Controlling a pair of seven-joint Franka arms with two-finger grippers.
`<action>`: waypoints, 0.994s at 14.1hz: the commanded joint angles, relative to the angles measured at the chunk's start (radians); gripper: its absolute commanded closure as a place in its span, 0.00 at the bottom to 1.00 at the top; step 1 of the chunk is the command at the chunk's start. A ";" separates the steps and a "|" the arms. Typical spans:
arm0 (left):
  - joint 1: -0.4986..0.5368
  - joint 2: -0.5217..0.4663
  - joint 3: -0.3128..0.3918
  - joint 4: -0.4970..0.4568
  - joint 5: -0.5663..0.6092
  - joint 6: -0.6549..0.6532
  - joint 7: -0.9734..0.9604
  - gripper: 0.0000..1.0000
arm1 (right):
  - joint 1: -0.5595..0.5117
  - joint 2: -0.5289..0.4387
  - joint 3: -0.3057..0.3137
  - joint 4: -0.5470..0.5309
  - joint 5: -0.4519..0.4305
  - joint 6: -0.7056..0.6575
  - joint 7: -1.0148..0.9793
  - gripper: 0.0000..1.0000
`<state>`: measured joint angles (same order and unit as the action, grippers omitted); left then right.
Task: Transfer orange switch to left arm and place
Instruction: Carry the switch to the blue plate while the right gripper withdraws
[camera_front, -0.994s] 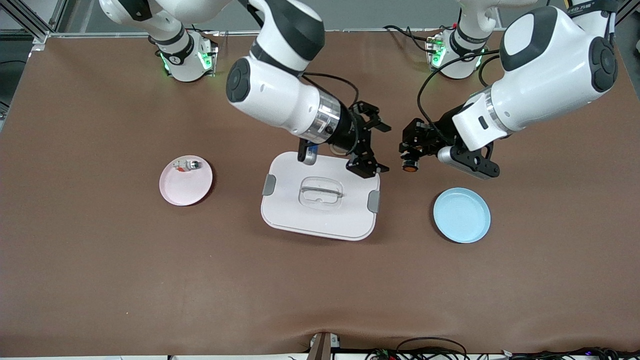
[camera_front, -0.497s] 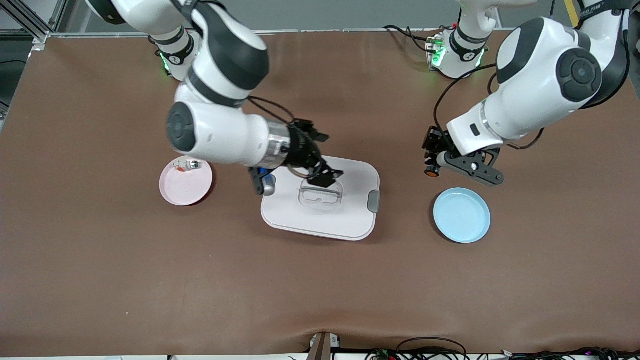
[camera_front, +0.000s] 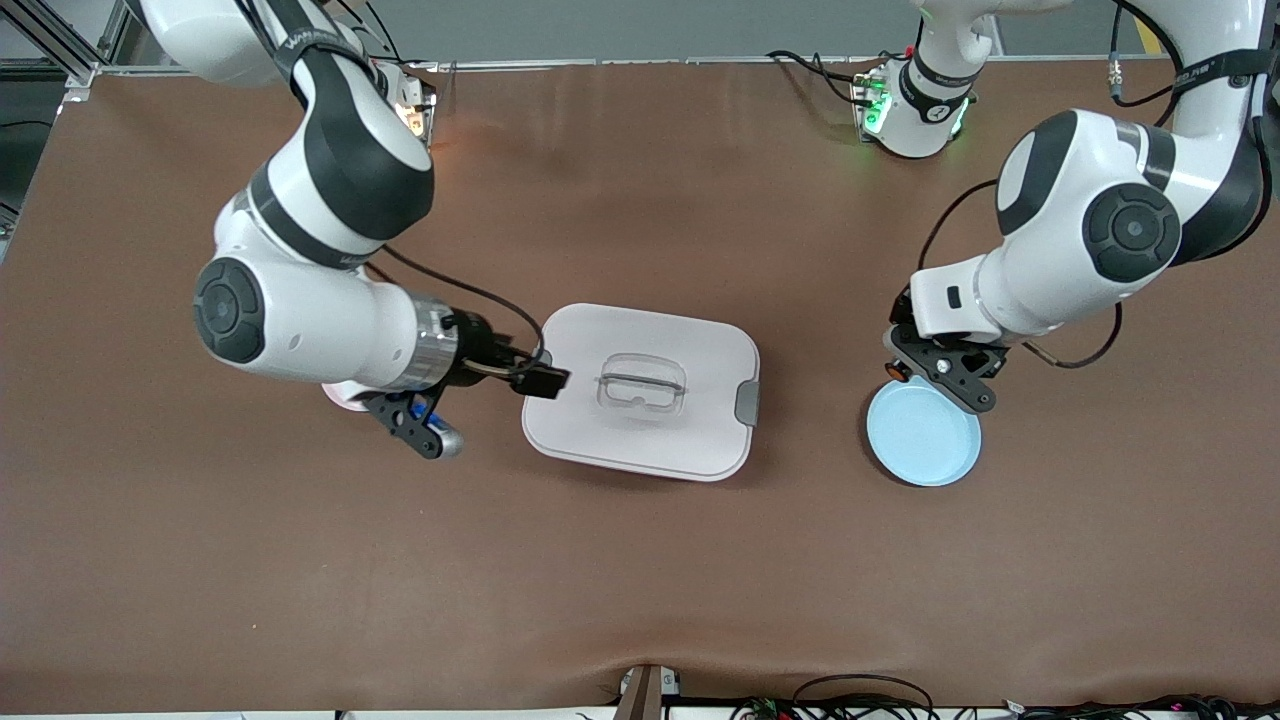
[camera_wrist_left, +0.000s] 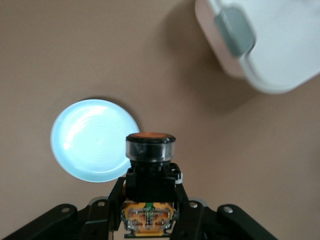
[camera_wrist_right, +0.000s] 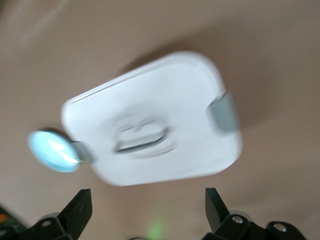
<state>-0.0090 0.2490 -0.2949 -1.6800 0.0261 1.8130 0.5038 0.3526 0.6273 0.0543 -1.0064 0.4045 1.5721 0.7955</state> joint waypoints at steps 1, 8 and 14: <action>0.029 0.030 -0.004 0.009 0.073 0.005 0.158 1.00 | -0.076 -0.038 0.012 -0.008 -0.114 -0.096 -0.302 0.00; 0.139 0.064 -0.004 -0.174 0.104 0.306 0.568 1.00 | -0.254 -0.122 0.013 -0.008 -0.332 -0.361 -0.749 0.00; 0.198 0.173 -0.004 -0.253 0.104 0.541 0.869 1.00 | -0.336 -0.205 0.013 -0.011 -0.457 -0.435 -0.773 0.00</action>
<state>0.1676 0.4028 -0.2923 -1.9013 0.1144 2.2747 1.2903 0.0442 0.4475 0.0492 -1.0023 -0.0166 1.1435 0.0278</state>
